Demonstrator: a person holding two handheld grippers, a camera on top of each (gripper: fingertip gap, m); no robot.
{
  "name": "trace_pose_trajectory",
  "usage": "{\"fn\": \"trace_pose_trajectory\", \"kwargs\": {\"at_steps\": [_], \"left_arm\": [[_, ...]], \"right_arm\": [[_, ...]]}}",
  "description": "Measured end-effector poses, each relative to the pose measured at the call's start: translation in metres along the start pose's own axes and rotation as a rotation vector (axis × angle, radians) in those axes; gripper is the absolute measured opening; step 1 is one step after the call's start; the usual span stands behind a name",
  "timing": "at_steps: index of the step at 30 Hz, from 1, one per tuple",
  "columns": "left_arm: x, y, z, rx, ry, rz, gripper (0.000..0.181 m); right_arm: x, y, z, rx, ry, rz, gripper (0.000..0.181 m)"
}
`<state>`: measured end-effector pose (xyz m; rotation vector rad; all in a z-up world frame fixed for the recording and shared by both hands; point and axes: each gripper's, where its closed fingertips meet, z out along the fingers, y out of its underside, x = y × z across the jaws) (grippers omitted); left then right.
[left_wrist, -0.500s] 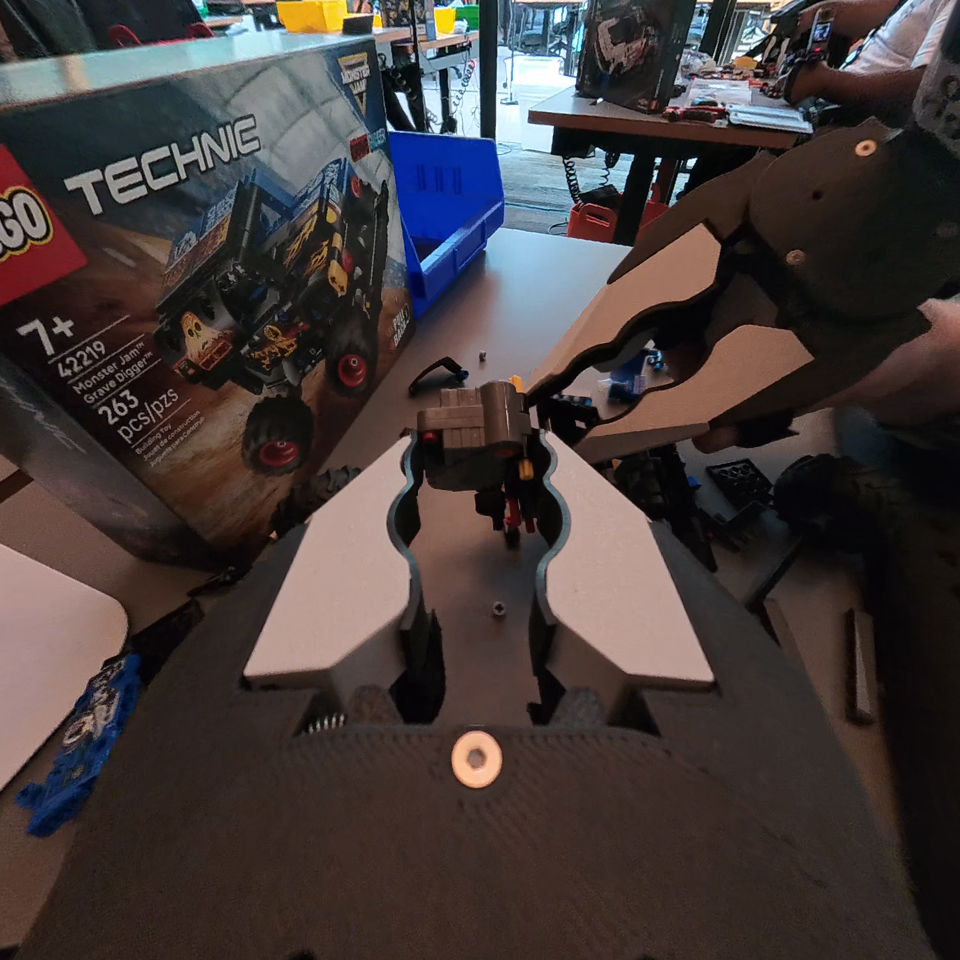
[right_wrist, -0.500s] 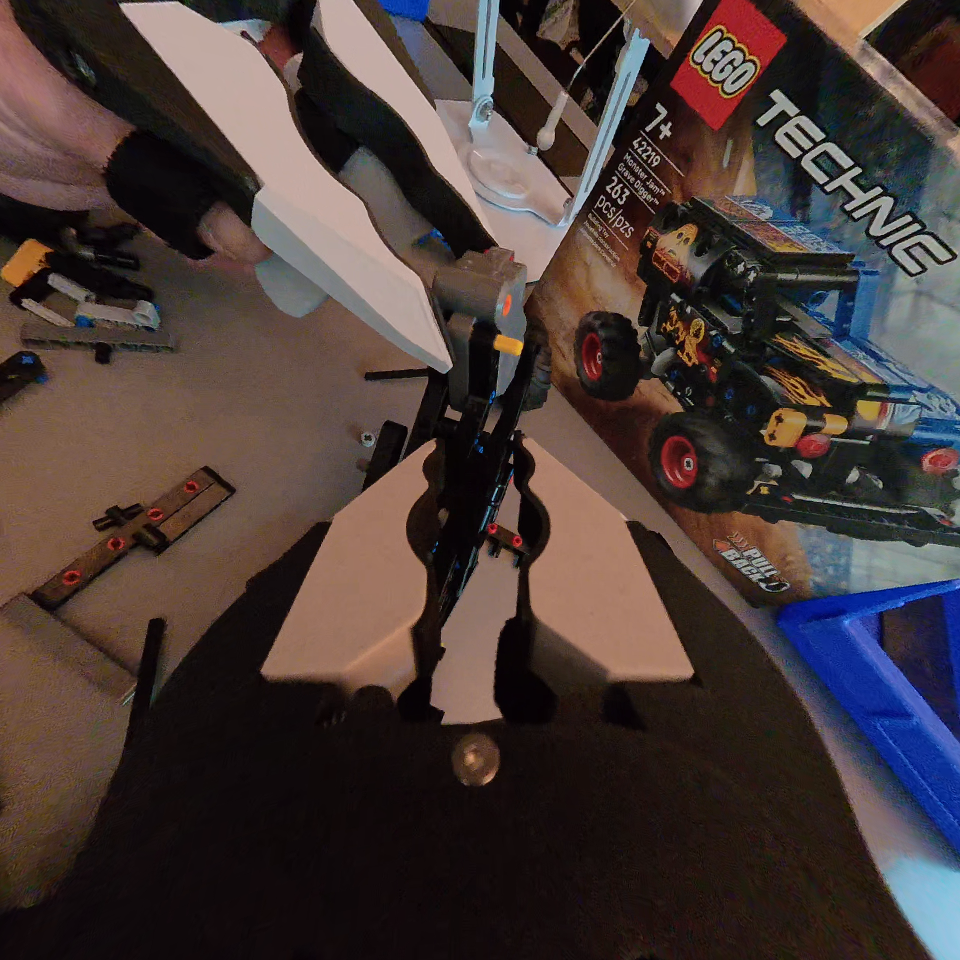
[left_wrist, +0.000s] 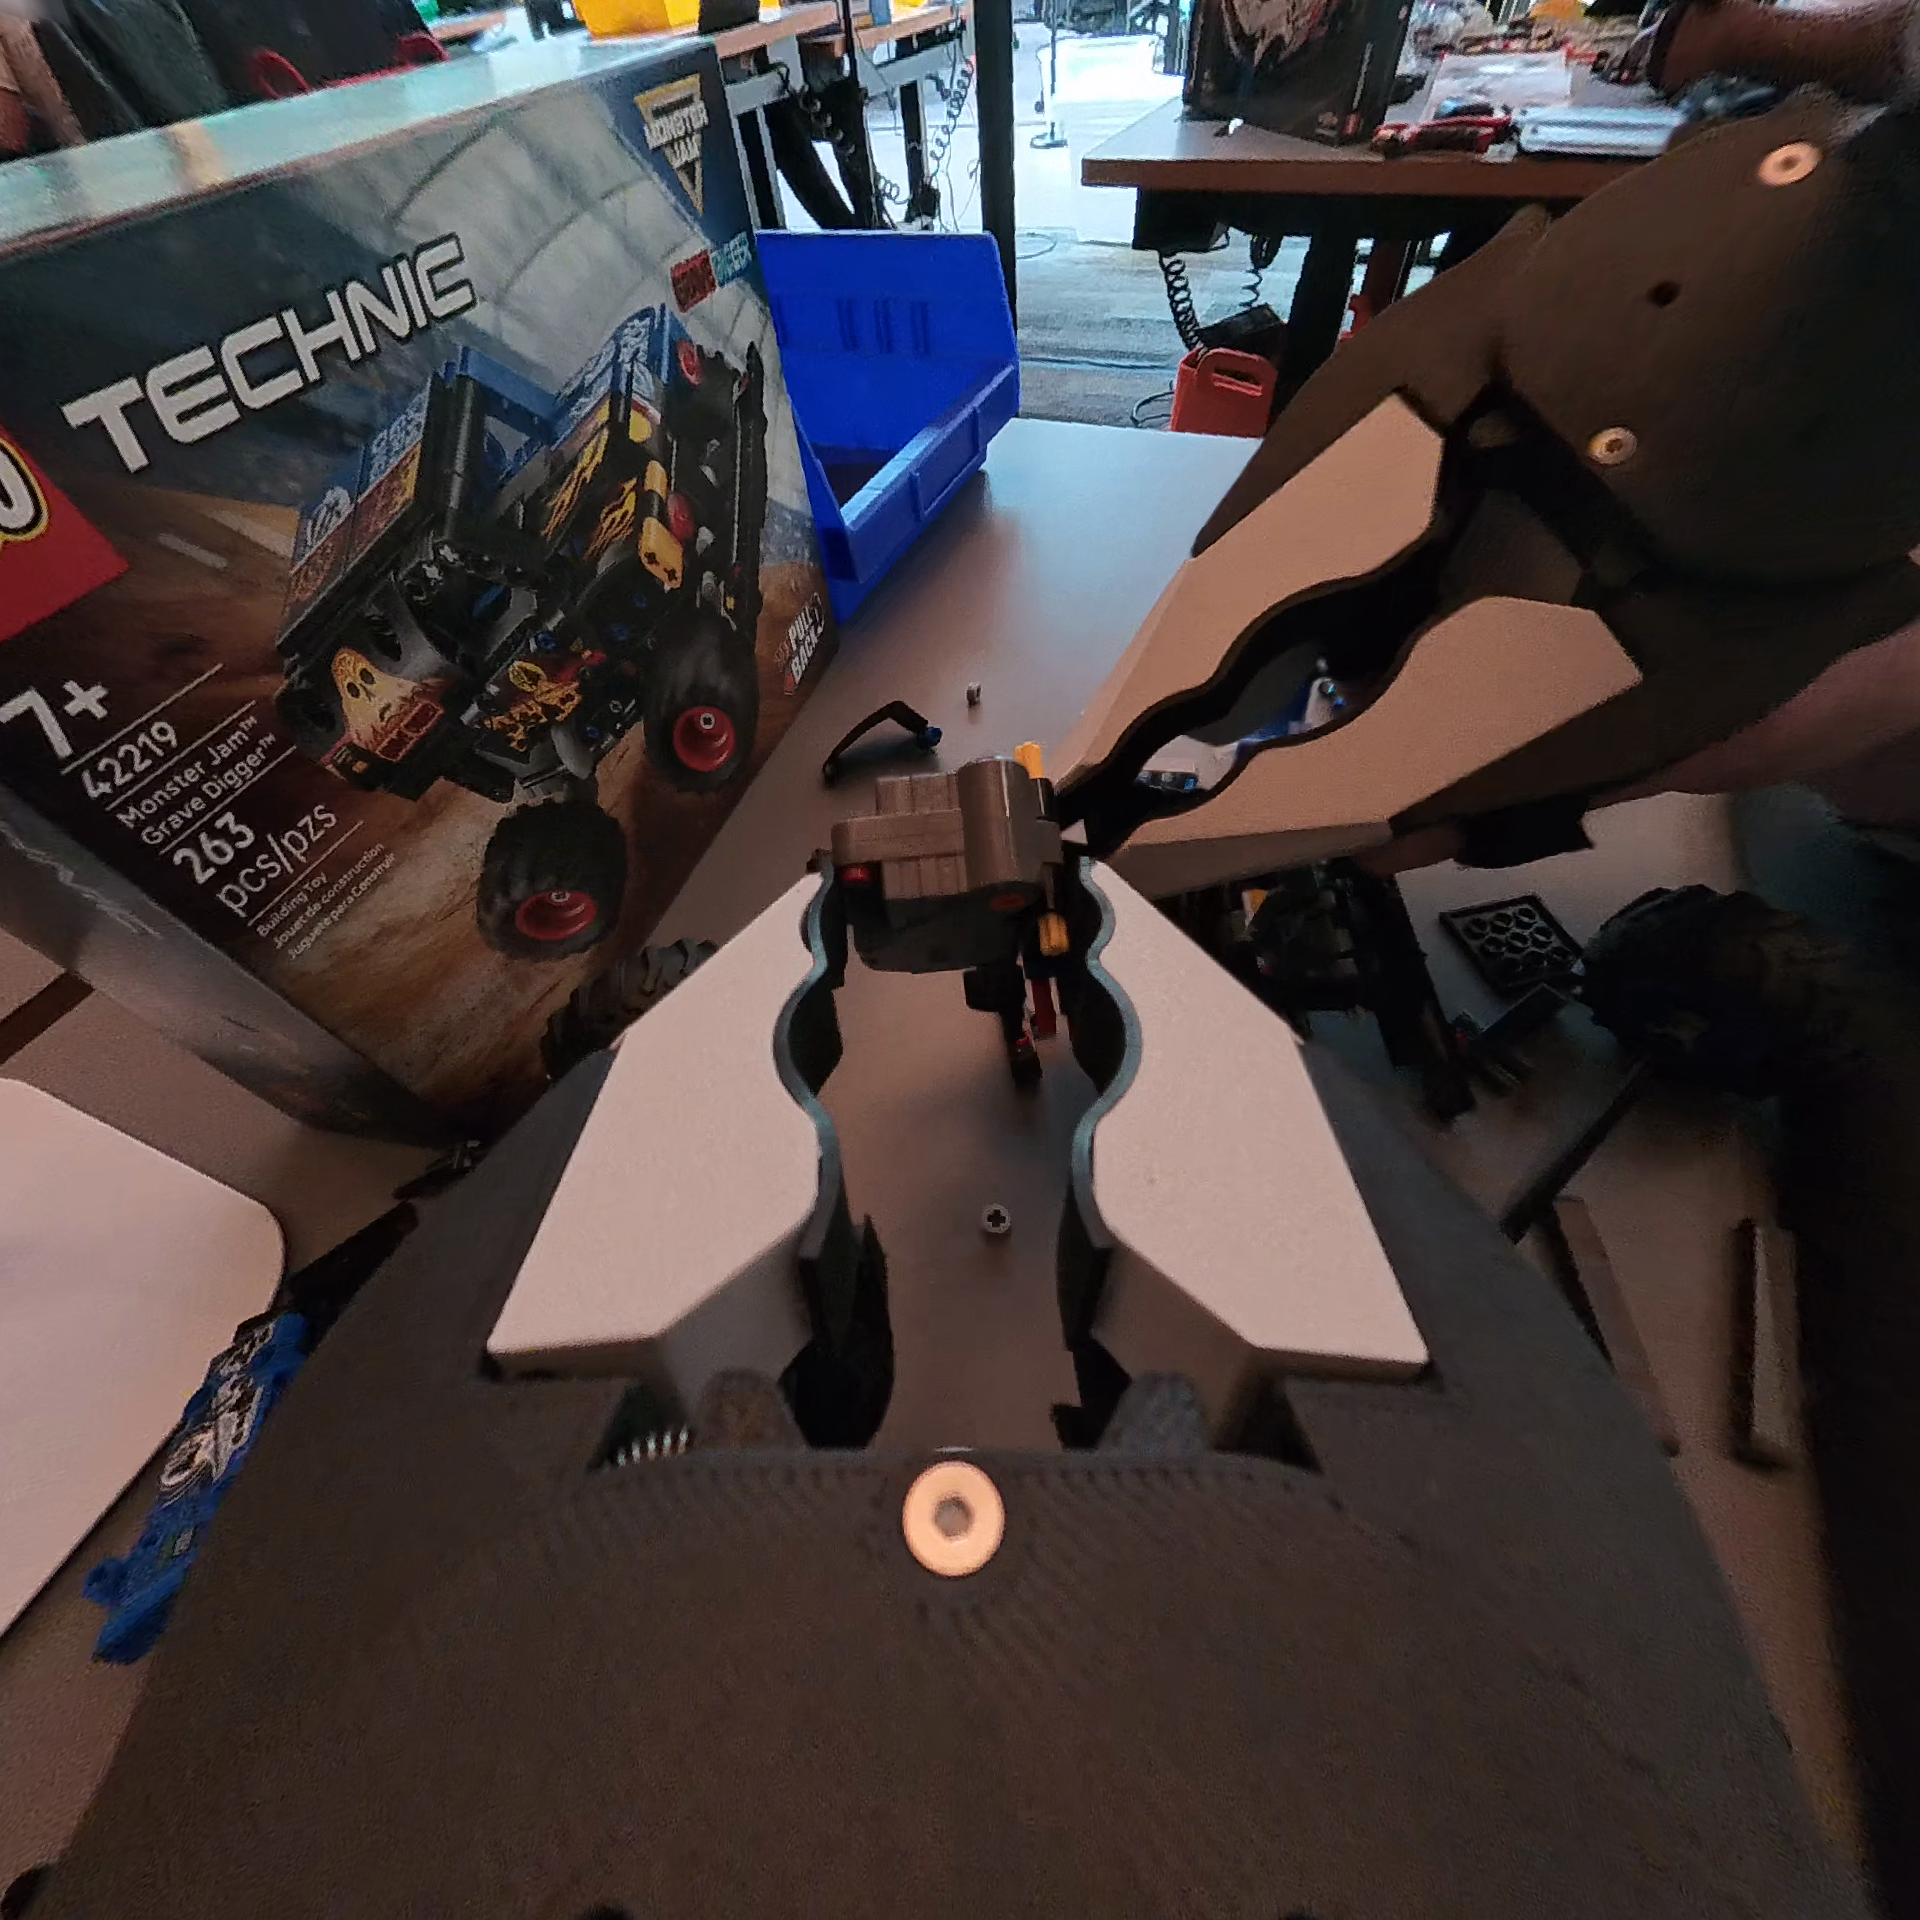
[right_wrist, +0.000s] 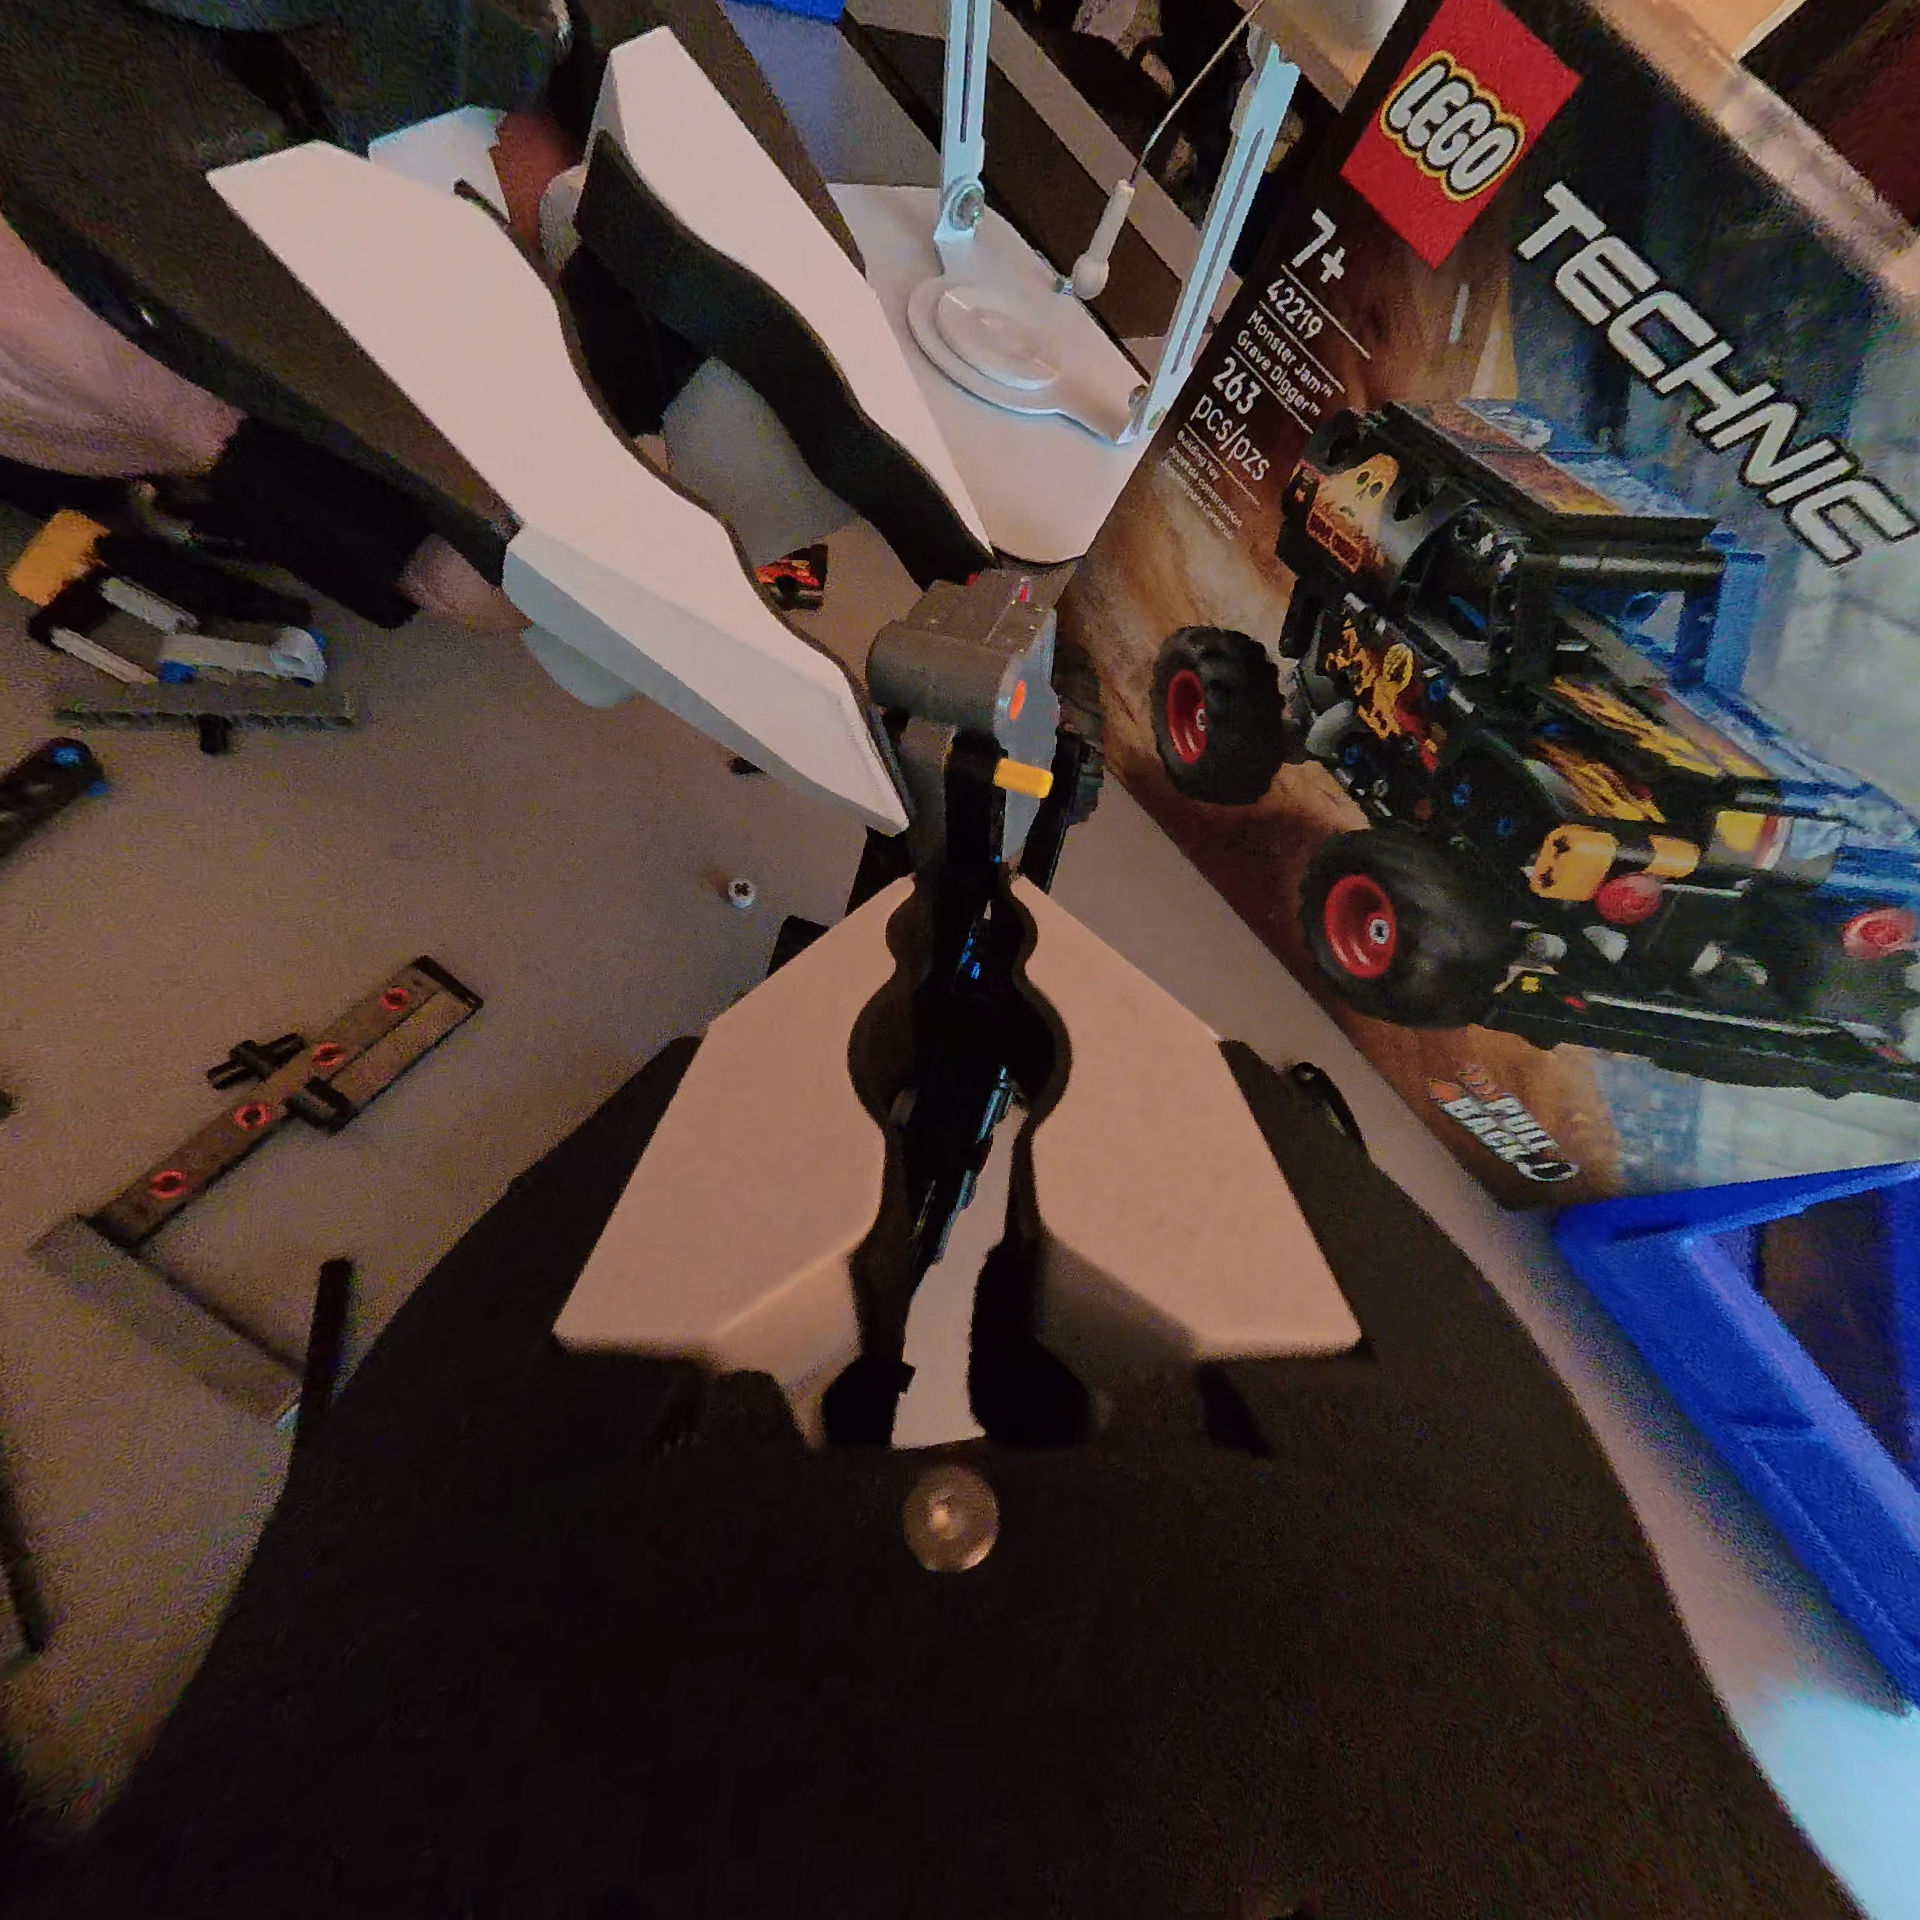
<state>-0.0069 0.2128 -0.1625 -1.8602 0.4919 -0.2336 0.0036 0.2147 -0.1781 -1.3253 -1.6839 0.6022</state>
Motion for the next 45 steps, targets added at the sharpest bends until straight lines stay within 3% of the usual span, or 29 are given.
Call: {"fn": "trace_pose_trajectory", "kwargs": {"at_steps": [6, 12, 17, 19, 28, 29, 30, 31, 33, 35, 37, 41, 45], "left_arm": [[-0.002, 0.007, 0.007, -0.034, 0.014, -0.022, 0.046], [-0.005, 0.012, 0.008, -0.058, -0.01, -0.034, 0.045], [-0.001, 0.019, 0.013, -0.109, -0.094, 0.073, 0.044], [-0.002, 0.022, 0.011, -0.134, -0.097, 0.085, 0.043], [0.001, 0.006, 0.003, -0.118, -0.187, 0.278, 0.043], [0.002, 0.008, 0.002, -0.136, -0.193, 0.33, 0.039], [0.017, 0.01, 0.001, -0.127, -0.125, 0.41, 0.0], [0.046, 0.017, 0.006, -0.128, -0.012, 0.413, 0.0], [0.047, 0.021, 0.017, -0.18, -0.08, 0.531, 0.0], [0.029, 0.011, 0.013, -0.136, -0.076, 0.396, 0.0], [0.031, 0.013, 0.002, -0.108, -0.02, 0.357, 0.0], [0.008, 0.012, -0.012, -0.099, -0.083, 0.35, 0.0], [0.005, 0.021, -0.006, -0.144, -0.082, 0.336, 0.02]], "right_arm": [[-0.005, 0.001, 0.003, 0.002, 0.021, -0.082, 0.007], [0.0, 0.002, 0.006, 0.008, 0.047, -0.045, 0.006], [0.014, 0.013, 0.007, 0.006, 0.06, 0.087, 0.003], [0.013, 0.014, 0.01, -0.018, 0.085, 0.034, 0.003], [0.018, 0.002, 0.002, 0.108, 0.032, 0.221, 0.002], [0.022, 0.003, 0.001, 0.107, 0.049, 0.234, 0.002], [0.034, 0.007, -0.002, 0.102, 0.101, 0.256, 0.0], [0.047, 0.007, -0.008, 0.144, 0.117, 0.322, 0.0], [0.034, -0.001, -0.006, 0.157, 0.043, 0.284, 0.0], [0.006, -0.008, 0.004, 0.143, -0.027, 0.18, 0.0], [0.016, -0.008, -0.001, 0.17, -0.034, 0.224, 0.0], [0.024, -0.008, -0.011, 0.218, -0.048, 0.256, 0.0], [0.034, -0.008, -0.027, 0.275, -0.066, 0.323, 0.0]]}}
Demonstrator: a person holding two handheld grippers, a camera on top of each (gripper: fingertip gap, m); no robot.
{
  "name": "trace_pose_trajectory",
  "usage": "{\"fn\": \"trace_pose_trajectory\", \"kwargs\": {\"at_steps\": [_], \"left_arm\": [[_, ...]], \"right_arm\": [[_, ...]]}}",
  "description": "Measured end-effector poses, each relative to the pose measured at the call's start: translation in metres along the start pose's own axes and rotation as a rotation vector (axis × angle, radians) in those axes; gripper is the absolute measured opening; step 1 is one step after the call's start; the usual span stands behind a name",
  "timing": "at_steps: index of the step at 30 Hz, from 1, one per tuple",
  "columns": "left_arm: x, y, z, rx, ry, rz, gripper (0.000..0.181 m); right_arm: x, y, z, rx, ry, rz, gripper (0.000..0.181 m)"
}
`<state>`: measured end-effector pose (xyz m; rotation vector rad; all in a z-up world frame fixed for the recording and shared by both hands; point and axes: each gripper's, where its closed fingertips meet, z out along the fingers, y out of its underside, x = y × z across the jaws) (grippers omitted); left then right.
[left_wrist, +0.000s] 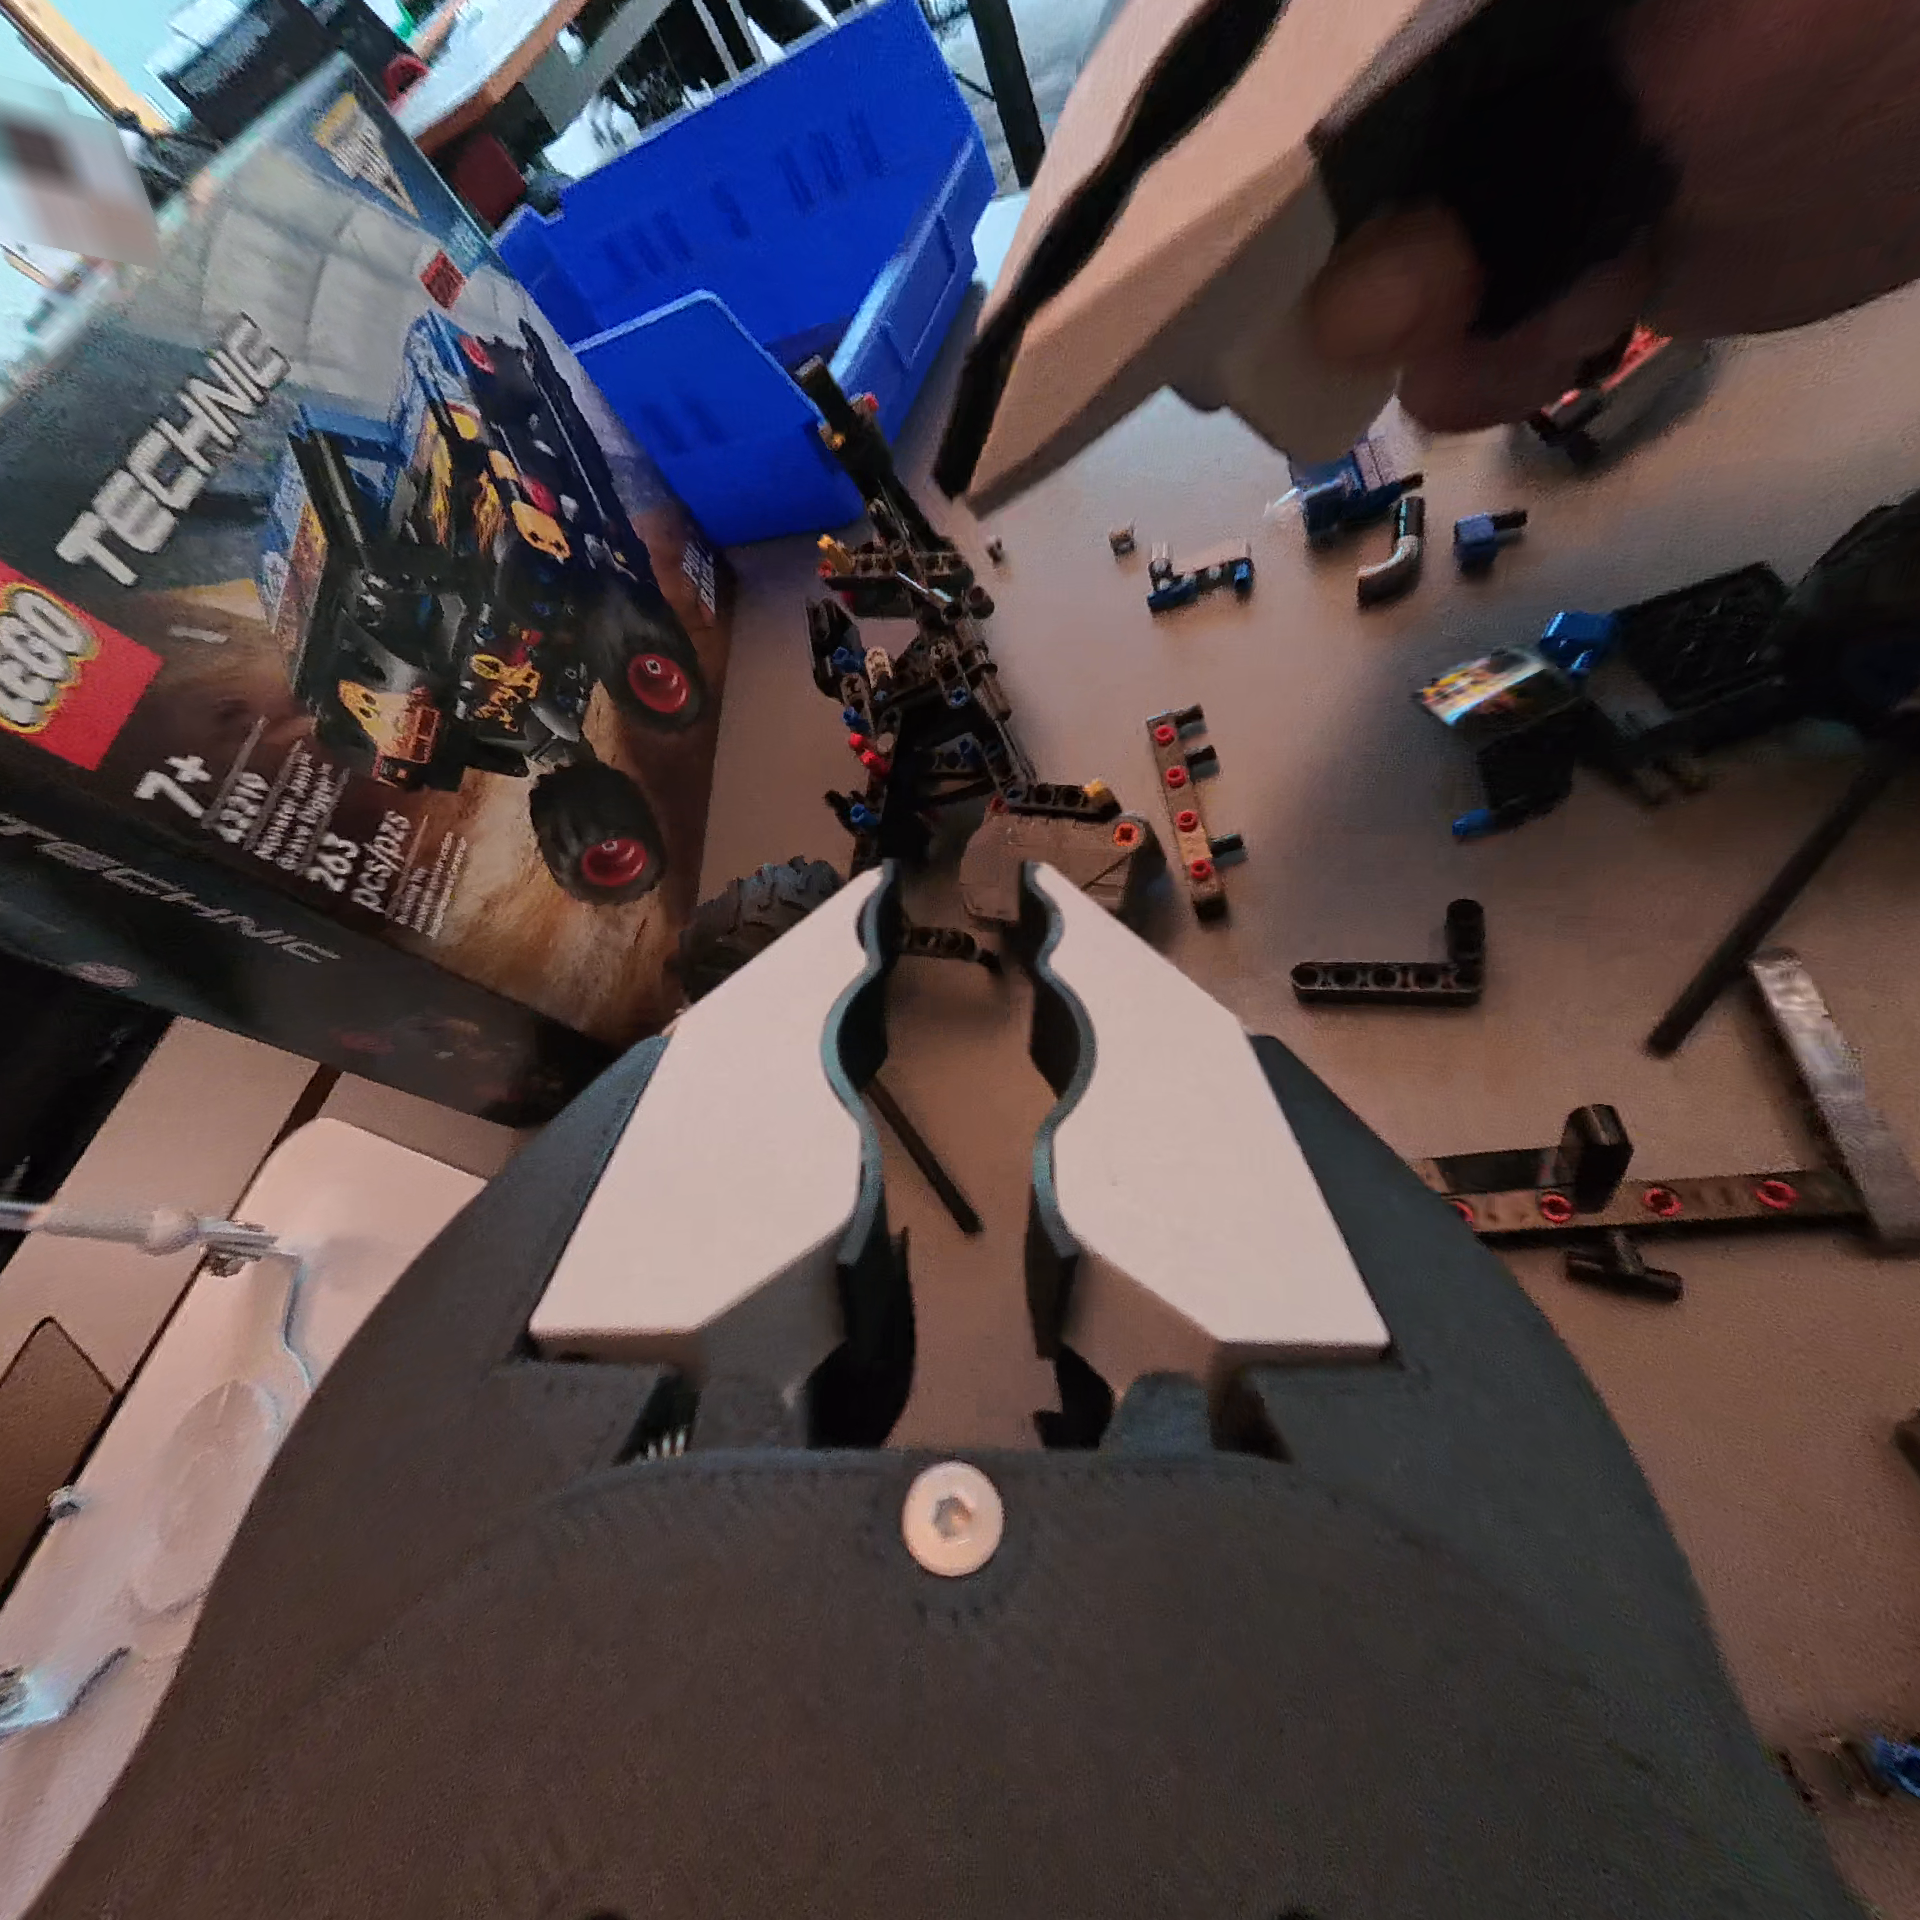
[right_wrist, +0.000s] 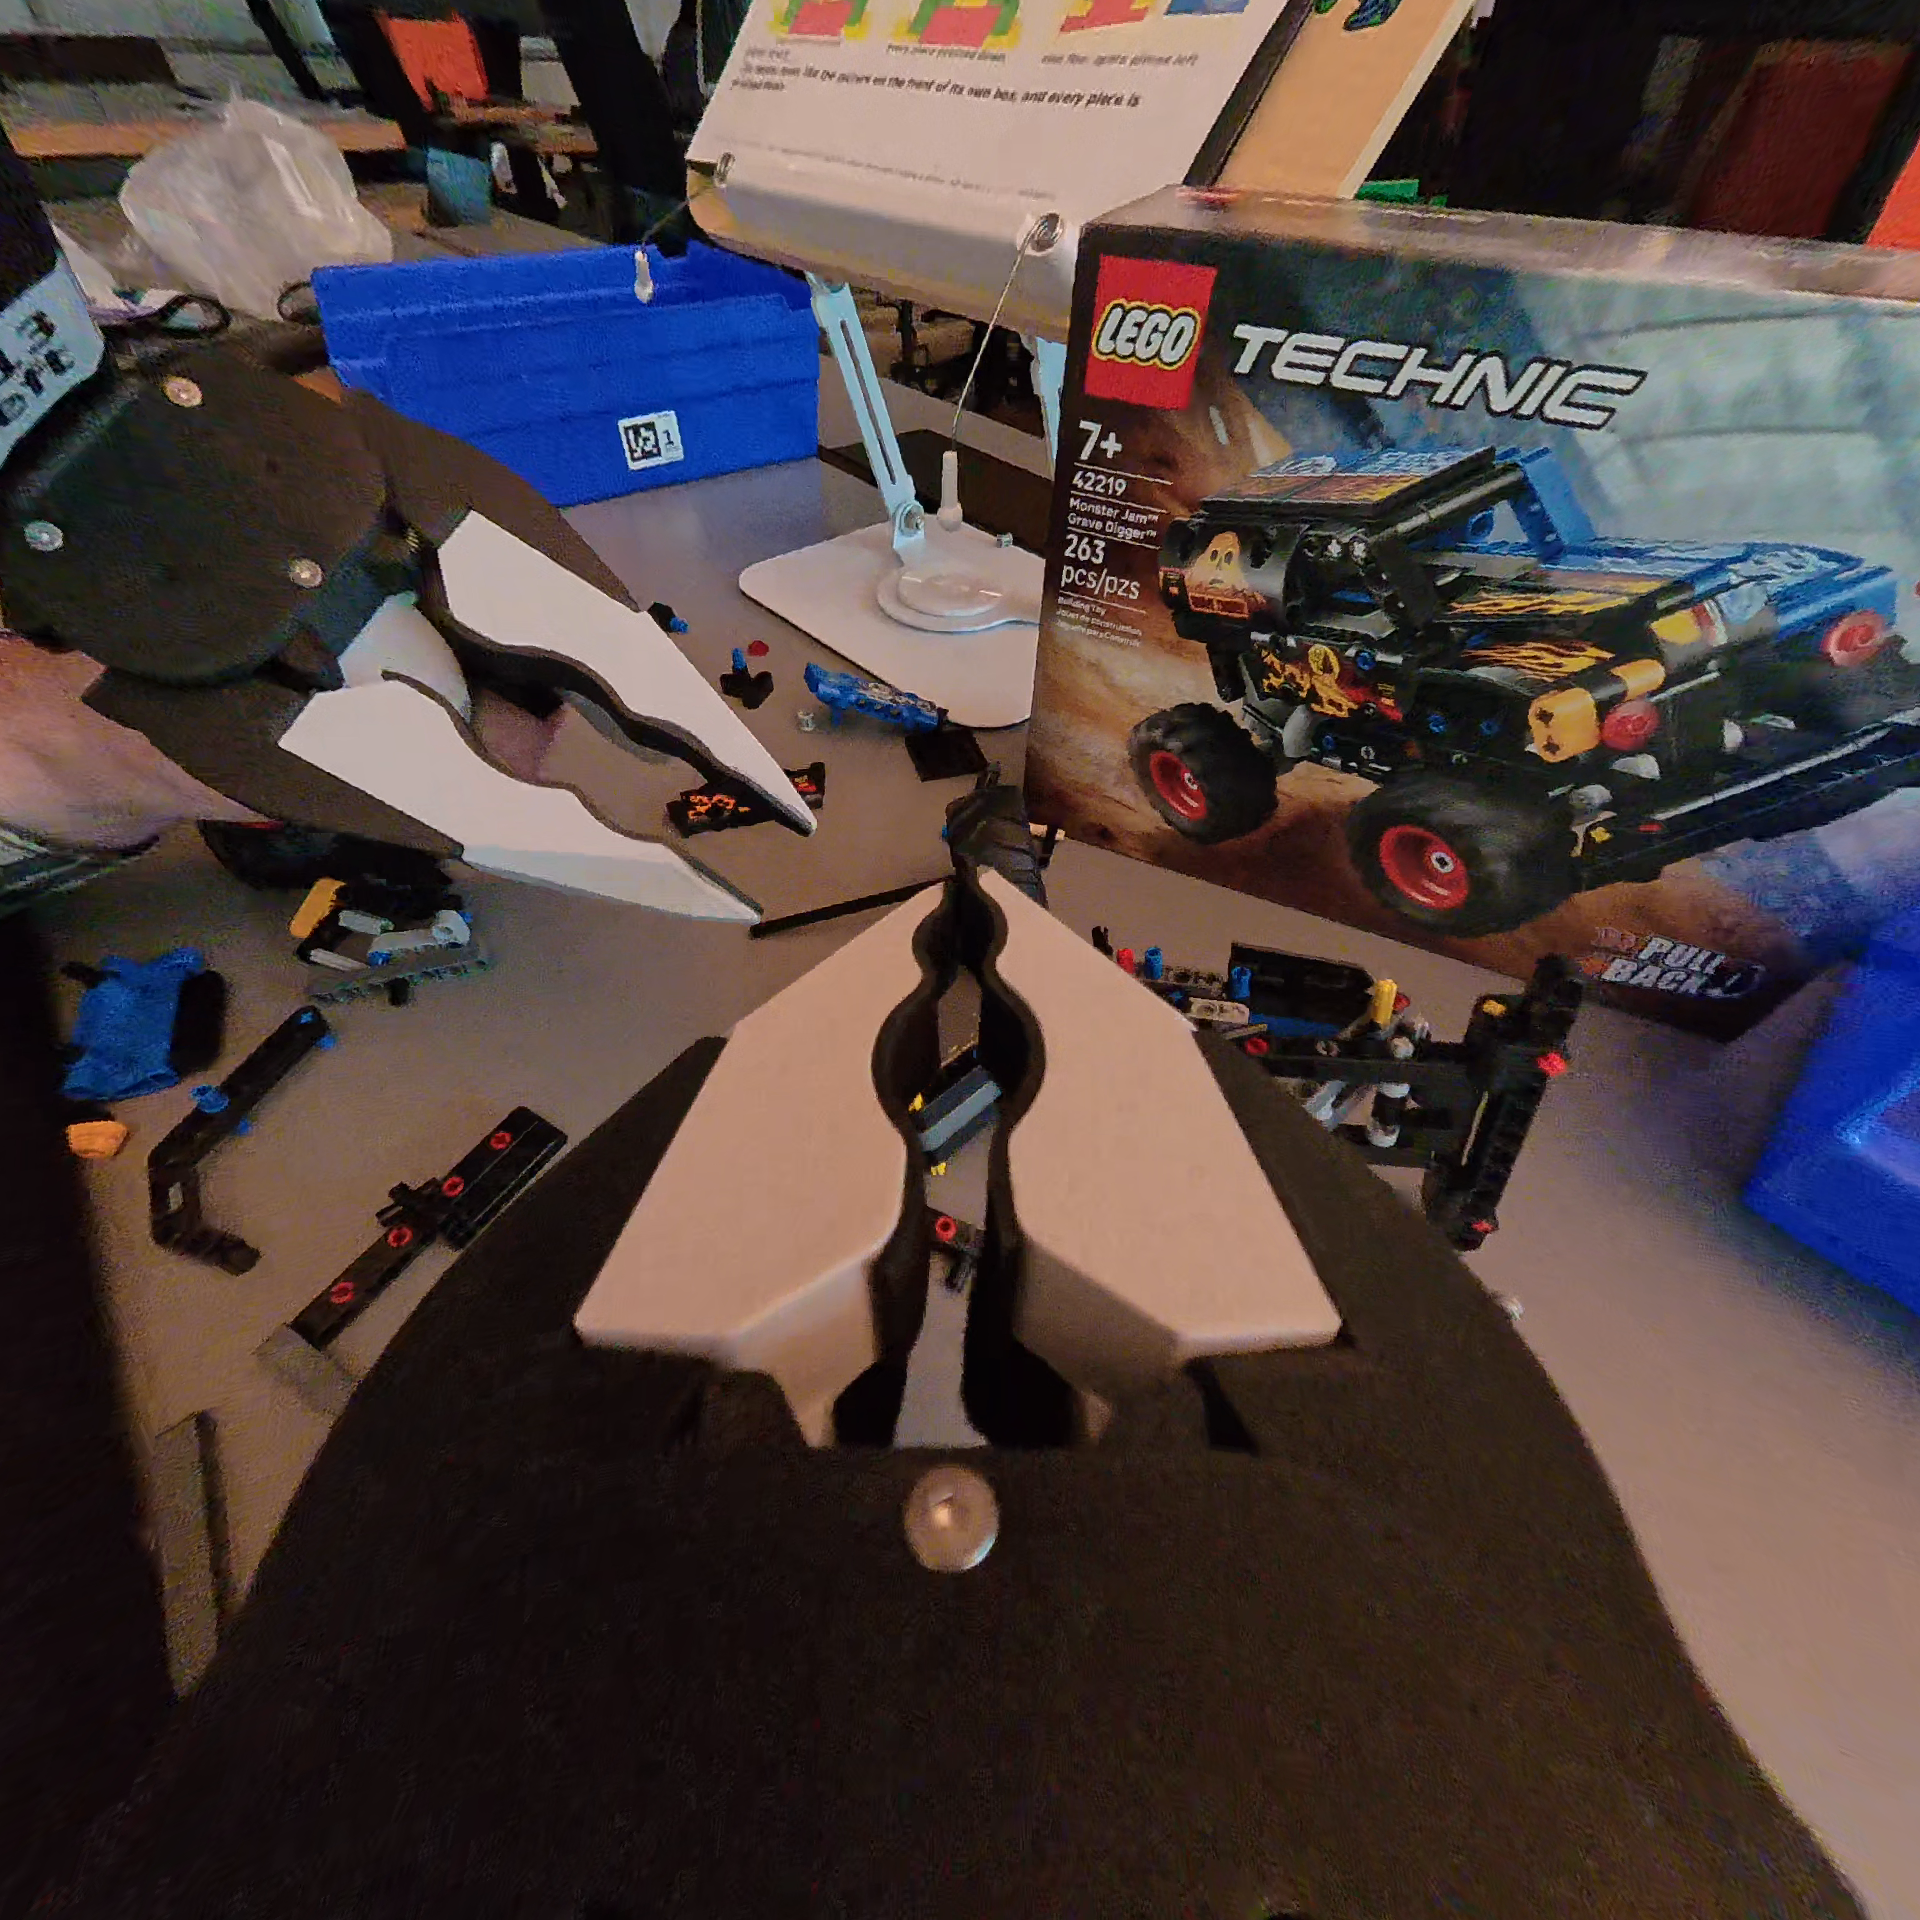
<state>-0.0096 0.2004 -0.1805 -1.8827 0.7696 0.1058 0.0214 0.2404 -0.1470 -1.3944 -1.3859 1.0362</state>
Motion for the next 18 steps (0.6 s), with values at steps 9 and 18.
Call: {"fn": "trace_pose_trajectory", "kwargs": {"at_steps": [9, 18], "left_arm": [[0.02, 0.02, 0.039, -0.174, 0.117, 0.092, 0.058], [0.034, 0.03, 0.077, -0.256, 0.217, 0.01, 0.055]], "right_arm": [[0.028, 0.01, -0.017, -0.001, 0.068, 0.071, 0.0], [0.024, 0.039, -0.002, -0.163, 0.055, 0.045, 0.008]]}}
